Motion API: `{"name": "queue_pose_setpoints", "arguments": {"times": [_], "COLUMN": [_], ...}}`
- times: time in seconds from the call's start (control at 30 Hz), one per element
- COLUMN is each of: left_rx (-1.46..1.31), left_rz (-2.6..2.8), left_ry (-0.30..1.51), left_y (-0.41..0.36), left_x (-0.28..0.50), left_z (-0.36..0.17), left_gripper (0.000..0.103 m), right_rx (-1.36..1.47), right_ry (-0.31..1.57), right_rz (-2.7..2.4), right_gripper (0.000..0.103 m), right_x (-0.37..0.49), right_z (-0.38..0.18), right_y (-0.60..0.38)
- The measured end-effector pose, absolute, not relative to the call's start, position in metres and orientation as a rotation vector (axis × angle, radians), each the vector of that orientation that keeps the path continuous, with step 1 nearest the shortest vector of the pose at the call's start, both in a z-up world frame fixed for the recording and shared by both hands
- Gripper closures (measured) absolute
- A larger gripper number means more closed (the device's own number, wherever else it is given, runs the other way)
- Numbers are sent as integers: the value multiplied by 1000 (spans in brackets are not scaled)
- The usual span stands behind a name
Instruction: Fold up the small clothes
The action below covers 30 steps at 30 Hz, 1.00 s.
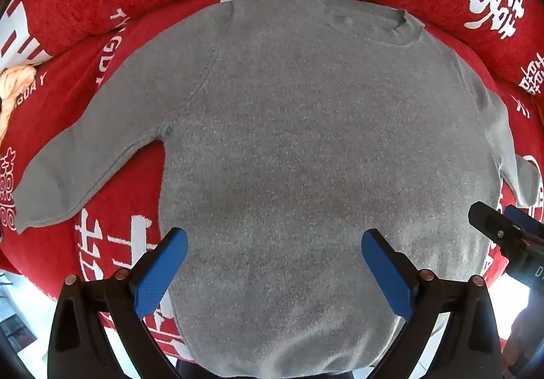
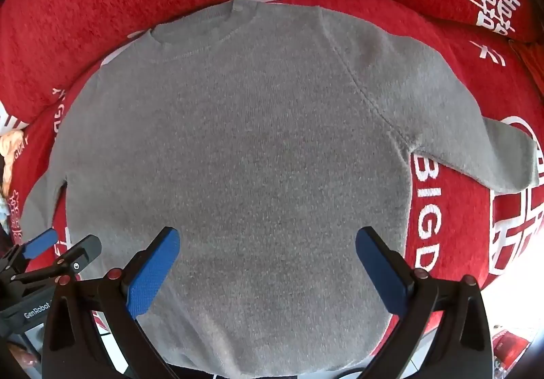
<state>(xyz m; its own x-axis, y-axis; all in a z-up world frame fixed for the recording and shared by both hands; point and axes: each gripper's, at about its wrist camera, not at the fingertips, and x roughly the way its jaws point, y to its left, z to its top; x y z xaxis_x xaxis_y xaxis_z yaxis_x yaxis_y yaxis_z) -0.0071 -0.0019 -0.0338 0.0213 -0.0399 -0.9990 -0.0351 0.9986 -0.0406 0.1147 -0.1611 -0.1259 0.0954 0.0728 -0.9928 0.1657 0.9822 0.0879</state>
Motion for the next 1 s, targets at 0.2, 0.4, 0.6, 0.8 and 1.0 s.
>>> {"name": "queue_pose_setpoints", "arguments": {"times": [0.2, 0.4, 0.6, 0.8, 1.0], "left_rx": [-62, -56, -59, -59, -63], "left_rz": [-8, -16, -21, -24, -26], "left_ry": [1555, 1550, 1551, 1550, 1553], "left_y": [0, 1, 3, 4, 6], "left_x": [-13, -16, -17, -17, -18], "left_z": [-32, -30, -28, -28, -29], "left_gripper": [1, 1, 1, 1, 1], "right_rx": [211, 214, 210, 205, 204], "right_ry": [1473, 1470, 1470, 1470, 1475], "right_rz": [-72, -68, -70, -69, -67], "right_gripper": [0, 0, 0, 0, 0], "right_x": [110, 112, 110, 106, 107], "right_z": [-132, -131, -129, -127, -128], "right_y": [-165, -162, -161, -162, -160]}}
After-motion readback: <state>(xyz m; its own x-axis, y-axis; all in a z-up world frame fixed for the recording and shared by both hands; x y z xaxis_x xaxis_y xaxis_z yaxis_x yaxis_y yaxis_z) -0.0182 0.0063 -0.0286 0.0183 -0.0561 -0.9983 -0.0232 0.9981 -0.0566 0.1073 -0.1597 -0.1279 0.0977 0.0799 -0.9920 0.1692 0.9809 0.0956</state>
